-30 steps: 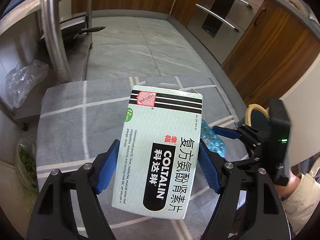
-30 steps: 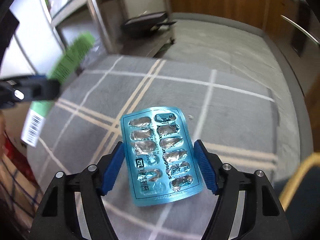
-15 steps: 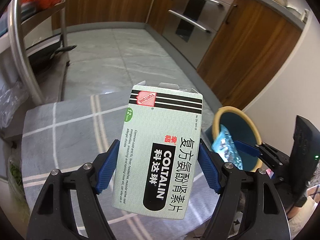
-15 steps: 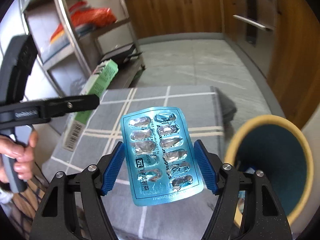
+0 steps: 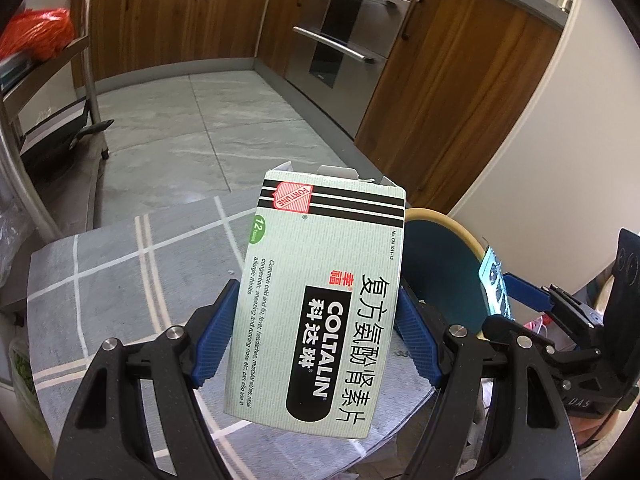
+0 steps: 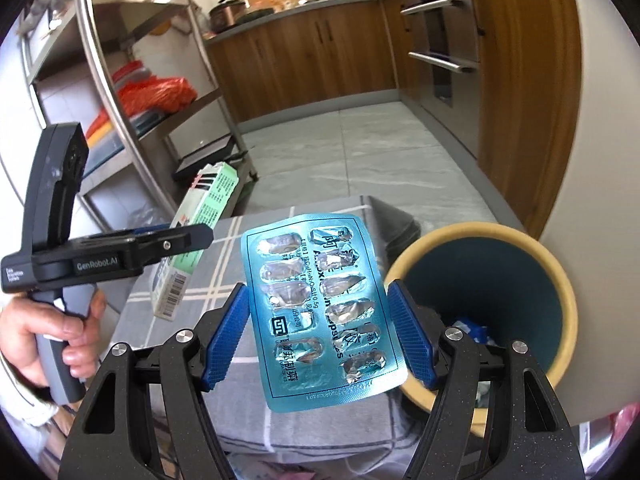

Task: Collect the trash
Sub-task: 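Carry the COLTALIN box and blue blister pack over the bin and release both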

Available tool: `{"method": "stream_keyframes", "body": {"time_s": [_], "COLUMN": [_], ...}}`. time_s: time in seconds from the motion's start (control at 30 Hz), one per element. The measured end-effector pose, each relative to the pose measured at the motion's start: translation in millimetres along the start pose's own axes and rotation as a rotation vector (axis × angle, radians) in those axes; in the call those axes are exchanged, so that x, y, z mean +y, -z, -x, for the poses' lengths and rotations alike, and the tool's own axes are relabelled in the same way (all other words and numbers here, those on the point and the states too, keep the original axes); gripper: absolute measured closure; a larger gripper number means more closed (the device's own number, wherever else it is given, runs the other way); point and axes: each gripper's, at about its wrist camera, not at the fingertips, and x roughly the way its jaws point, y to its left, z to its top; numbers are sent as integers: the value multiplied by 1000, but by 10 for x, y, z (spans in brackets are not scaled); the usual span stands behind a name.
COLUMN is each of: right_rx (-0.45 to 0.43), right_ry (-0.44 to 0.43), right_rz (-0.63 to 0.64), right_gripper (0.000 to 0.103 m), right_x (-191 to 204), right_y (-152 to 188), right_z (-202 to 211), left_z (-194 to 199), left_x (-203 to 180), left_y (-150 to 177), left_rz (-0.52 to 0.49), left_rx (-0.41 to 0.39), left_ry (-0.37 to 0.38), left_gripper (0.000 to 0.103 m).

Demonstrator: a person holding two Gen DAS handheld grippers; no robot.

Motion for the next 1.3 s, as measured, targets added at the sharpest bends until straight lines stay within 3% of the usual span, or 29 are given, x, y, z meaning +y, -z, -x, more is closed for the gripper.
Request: {"method": "stream_keyframes", "body": {"time_s": [0.43, 0.83, 1.3], "right_rx": [-72, -92, -89], "right_ry": [55, 126, 162], "right_rz": [-68, -221, -324], "right_gripper": [32, 31, 31], "right_x": [-445, -1080, -1491], "right_y": [32, 195, 415], "right_z": [285, 431, 515], "left_z": [-201, -581, -1445], "left_x": [-390, -860, -1527], "left_y": [-52, -106, -173], "left_rz": [-65, -119, -145], "left_rx": [-5, 27, 110], "left_ry": [32, 86, 164], "left_gripper": [29, 29, 29]}}
